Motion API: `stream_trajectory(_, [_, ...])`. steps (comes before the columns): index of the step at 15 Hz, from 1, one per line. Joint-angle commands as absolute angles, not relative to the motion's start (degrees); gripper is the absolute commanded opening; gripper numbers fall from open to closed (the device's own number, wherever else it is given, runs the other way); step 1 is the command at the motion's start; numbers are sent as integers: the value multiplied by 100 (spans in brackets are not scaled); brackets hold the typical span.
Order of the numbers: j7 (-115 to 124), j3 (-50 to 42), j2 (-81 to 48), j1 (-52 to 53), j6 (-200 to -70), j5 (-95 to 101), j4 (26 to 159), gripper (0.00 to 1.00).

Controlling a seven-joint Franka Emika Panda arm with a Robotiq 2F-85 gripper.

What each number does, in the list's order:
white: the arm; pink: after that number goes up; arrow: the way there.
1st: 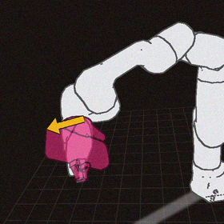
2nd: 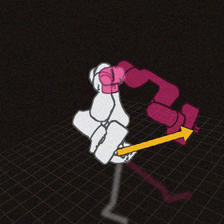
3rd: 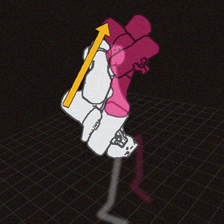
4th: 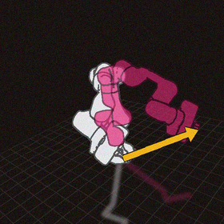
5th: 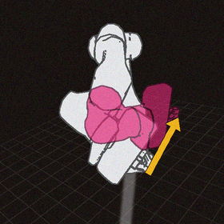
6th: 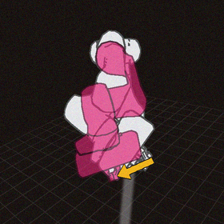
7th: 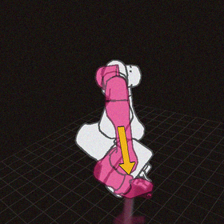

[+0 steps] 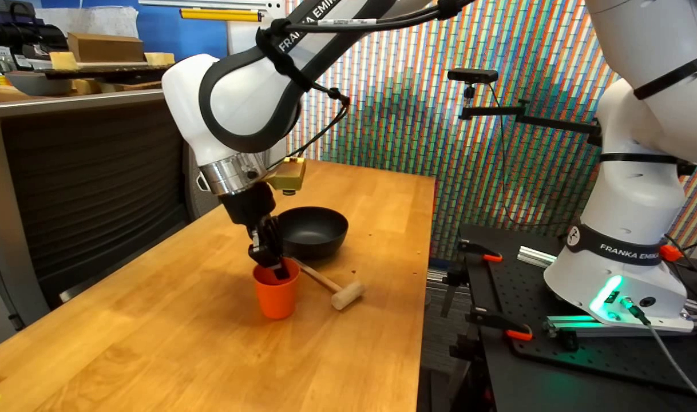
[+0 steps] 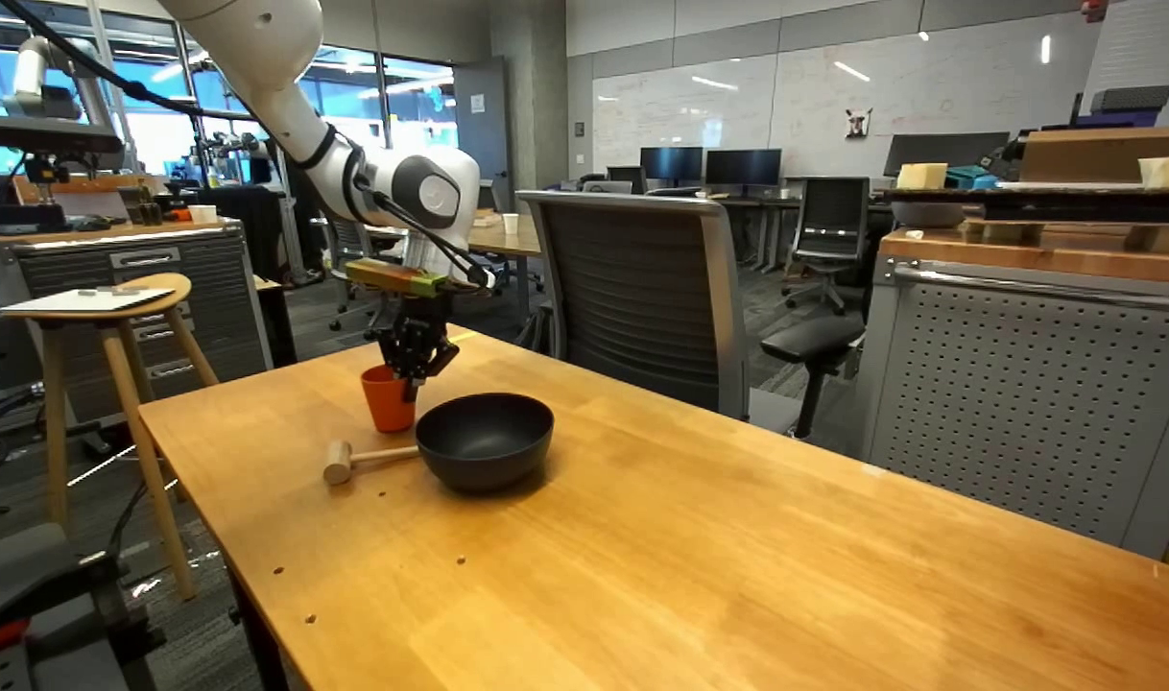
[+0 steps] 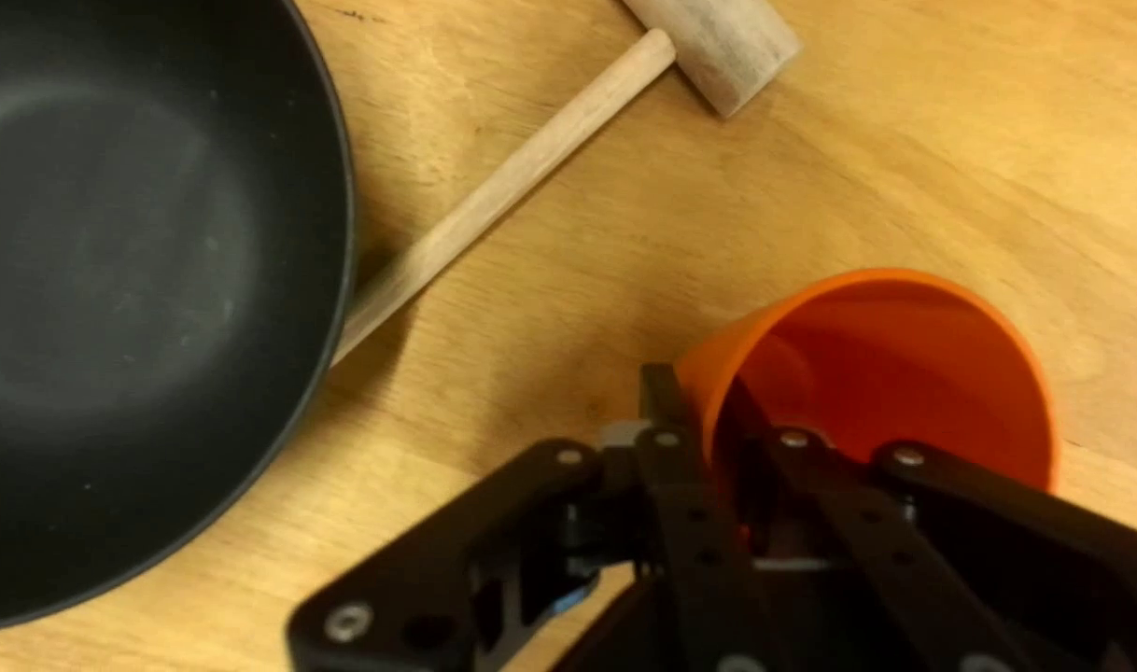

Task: Put the cup in the bowl

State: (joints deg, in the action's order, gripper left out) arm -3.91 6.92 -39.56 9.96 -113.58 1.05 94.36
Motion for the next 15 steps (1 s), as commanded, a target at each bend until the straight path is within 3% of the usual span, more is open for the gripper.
stream_trajectory(1, [-417,759,-3752,853,-11266,-102,9455,0])
stream_trajectory(10, [569,120,-1790,657,-11723,288,10644,1])
stream_trajectory(15, [1375,-242,-1413,439,-11741,579,11216,1])
